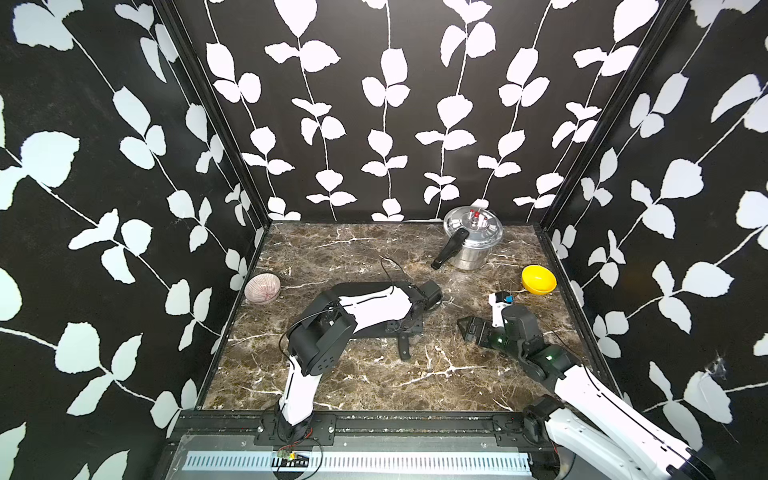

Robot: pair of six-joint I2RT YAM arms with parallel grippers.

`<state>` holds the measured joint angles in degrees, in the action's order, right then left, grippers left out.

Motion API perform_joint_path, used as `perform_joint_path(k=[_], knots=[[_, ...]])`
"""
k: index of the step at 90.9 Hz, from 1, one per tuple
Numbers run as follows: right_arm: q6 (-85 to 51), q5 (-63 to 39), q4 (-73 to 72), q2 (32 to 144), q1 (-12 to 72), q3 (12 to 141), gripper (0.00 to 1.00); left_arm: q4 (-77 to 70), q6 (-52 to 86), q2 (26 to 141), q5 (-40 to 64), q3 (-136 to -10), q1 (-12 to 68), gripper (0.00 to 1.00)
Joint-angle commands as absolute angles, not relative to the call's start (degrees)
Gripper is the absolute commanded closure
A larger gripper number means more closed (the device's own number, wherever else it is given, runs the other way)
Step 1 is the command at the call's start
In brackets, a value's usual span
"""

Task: Align the knife with the edge of the cutting board
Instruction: Place the knife at the edge of the cutting board, then reset both arms

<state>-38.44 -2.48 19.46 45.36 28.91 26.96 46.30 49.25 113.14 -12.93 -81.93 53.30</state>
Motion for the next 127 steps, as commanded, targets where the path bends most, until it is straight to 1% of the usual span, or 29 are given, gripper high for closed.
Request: perform_joint_path(k=[1, 5, 9, 15, 20, 31, 37, 50, 65, 76, 82, 87, 94, 96, 99, 103, 108, 110, 114, 119, 127], knots=[[-38.45, 0.66, 18.39, 44.91, 29.28, 27.33, 0.01, 49.8, 48.72, 107.14, -14.27, -84.83, 51.89, 0.27], [-38.35, 1.78, 18.3, 44.91, 29.33, 27.53, 0.01, 49.73, 48.33, 105.79, -14.26, -85.05, 51.35, 0.25], [-38.2, 2.67, 18.26, 44.98, 29.28, 27.78, 0.01, 49.81, 47.81, 104.64, -14.44, -85.41, 50.74, 0.17], [-37.77, 5.49, 18.55, 45.28, 29.28, 28.43, 0.01, 49.64, 47.03, 102.32, -14.89, -85.55, 49.52, 0.08], [-37.31, 9.08, 19.02, 45.74, 29.27, 29.14, 0.01, 48.93, 45.6, 100.11, -15.08, -85.29, 47.89, 0.02], [-34.2, 16.67, 18.23, 47.0, 29.25, 30.63, 0.0, 46.09, 41.13, 95.44, -16.18, -83.4, 43.59, 0.02], [-31.59, 21.58, 15.16, 47.11, 29.26, 30.57, 0.0, 43.55, 38.32, 92.41, -17.45, -81.1, 40.7, 0.02], [-22.69, 34.79, 5.39, 48.72, 28.93, 29.64, 0.0, 36.43, 32.41, 85.75, -21.14, -73.08, 30.71, 0.02], [-11.2, 40.49, -2.75, 56.84, 25.74, 31.87, 0.0, 28.49, 28.71, 81.74, -18.52, -63.84, 17.48, 0.02], [-4.38, 42.49, -14.08, 64.05, 21.35, 30.18, 0.0, 20.18, 22.72, 81.28, -20.31, -56.88, 11.44, 0.01], [-1.58, 43.45, -21.23, 69.37, 19.01, 29.38, 0.0, 12.98, 17.88, 81.4, -23.63, -52.74, 10.67, 0.01], [0.18, 44.4, -24.01, 74.24, 17.4, 29.89, 0.0, 7.39, 16.29, 81.23, -27.43, -49.26, 10.21, 0.02], [1.94, 45.72, -28.69, 80.01, 15.35, 30.67, 0.0, -5.65, 11.83, 80.24, -26.21, -42.44, 8.91, 0.01], [2.11, 46.04, -30.99, 81.39, 14.87, 30.39, 0.0, -5.72, 12.29, 79.78, -24.46, -42.12, 7.79, 0.01], [2.5, 45.99, -35.44, 82.82, 14.05, 29.39, 0.0, -8.76, 11.17, 79.62, -24.78, -40.74, 7.2, 0.01], [2.2, 44.44, -41.79, 84.41, 12.85, 27.7, 0.0, -13.74, 8.33, 79.79, -25.19, -39.31, 6.96, 0.02], [0.83, 40.73, -44.85, 85.57, 11.37, 26.32, 0.0, -16.36, 4.63, 80.69, -25.42, -39.09, 6.92, 0.01], [0.56, 39.54, -45.51, 86.12, 10.97, 26.09, 0.0, -17.6, 3.66, 81.41, -24.86, -39.26, 6.67, 0.02], [0.25, 38.68, -46.91, 87.23, 10.61, 25.9, 0.0, -13.9, 1.56, 82.44, -24.42, -41.16, 6.57, 0.02], [0.27, 36.85, -45.85, 87.47, 10.29, 26.21, 0.0, -17.11, -1.4, 84.25, -25.38, -40.04, 6.51, 0.02], [0.22, 33.01, -46.56, 87.14, 9.21, 25.6, 0.0, -20.52, -2.1, 85.9, -26.32, -36.23, 6.35, 0.02]])
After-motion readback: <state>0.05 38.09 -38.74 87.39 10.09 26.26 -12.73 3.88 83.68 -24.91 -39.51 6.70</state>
